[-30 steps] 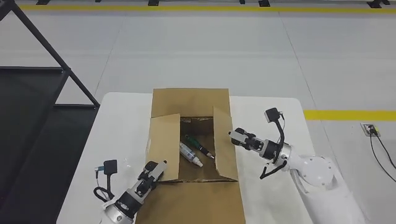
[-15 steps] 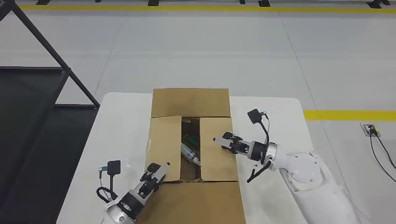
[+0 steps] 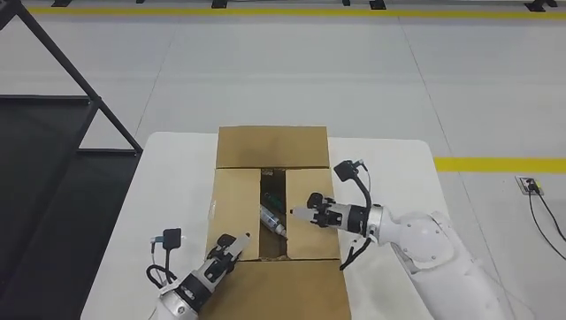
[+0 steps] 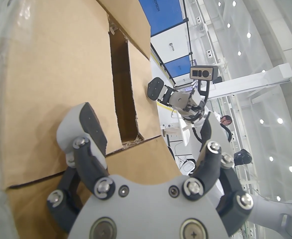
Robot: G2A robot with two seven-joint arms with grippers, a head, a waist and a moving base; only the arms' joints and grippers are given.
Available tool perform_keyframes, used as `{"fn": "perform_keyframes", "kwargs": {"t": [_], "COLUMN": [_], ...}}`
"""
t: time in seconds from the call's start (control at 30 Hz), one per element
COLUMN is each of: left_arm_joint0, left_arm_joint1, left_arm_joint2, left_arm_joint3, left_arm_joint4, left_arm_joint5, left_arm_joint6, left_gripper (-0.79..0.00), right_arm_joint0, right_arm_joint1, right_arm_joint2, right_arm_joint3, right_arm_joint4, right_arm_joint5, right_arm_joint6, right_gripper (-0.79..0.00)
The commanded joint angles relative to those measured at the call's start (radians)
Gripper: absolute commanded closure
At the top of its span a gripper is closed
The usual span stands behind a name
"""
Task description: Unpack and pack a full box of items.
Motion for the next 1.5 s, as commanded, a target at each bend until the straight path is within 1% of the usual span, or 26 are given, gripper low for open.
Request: {"fn": "perform_keyframes", "kwargs": {"t": [0.0,0.4,0.67,0.77,0.9,1.03,1.1,1.33,1.4,1.47], "left_arm_joint0": [-0.004,-0.012,0.025,0.047,0.079,0.131,0.157,0.157,0.155,0.145], "left_arm_joint1": [0.001,0.006,0.009,0.012,0.017,0.025,0.03,0.03,0.03,0.032], "left_arm_joint2": [0.003,0.0,-0.037,-0.071,-0.135,-0.222,-0.267,-0.267,-0.262,-0.247], "left_arm_joint3": [0.004,0.011,-0.053,-0.08,-0.099,-0.102,-0.103,-0.103,-0.106,-0.112], "left_arm_joint4": [0.0,-0.014,-0.056,-0.1,-0.155,-0.22,-0.21,-0.21,-0.212,-0.211], "left_arm_joint5": [0.002,0.001,-0.049,-0.076,-0.124,-0.189,-0.209,-0.209,-0.207,-0.198], "left_arm_joint6": [0.0,0.008,0.051,0.053,0.036,-0.023,-0.057,-0.057,-0.061,-0.082], "left_gripper": [-0.785,-0.785,-0.785,-0.785,-0.785,-0.785,-0.785,-0.785,-0.785,-0.785], "right_arm_joint0": [0.003,0.033,0.027,0.041,0.076,0.078,0.078,0.078,0.073,0.084], "right_arm_joint1": [0.0,-0.004,-0.002,-0.003,-0.008,-0.008,-0.008,-0.008,-0.011,-0.017], "right_arm_joint2": [-0.007,-0.039,0.014,0.04,0.055,0.056,0.056,0.056,0.047,0.044], "right_arm_joint3": [0.001,0.016,0.015,0.06,0.156,0.165,0.165,0.165,0.17,0.195], "right_arm_joint4": [-0.01,-0.03,0.055,0.107,0.189,0.188,0.188,0.188,0.186,0.232], "right_arm_joint5": [0.011,0.031,0.025,0.046,0.07,0.067,0.067,0.067,0.079,0.082], "right_arm_joint6": [-0.004,-0.016,-0.093,-0.128,-0.154,-0.154,-0.154,-0.154,-0.18,-0.206], "right_gripper": [-0.785,-0.785,-0.785,-0.785,-0.785,-0.785,-0.785,-0.785,-0.785,-0.785]}}
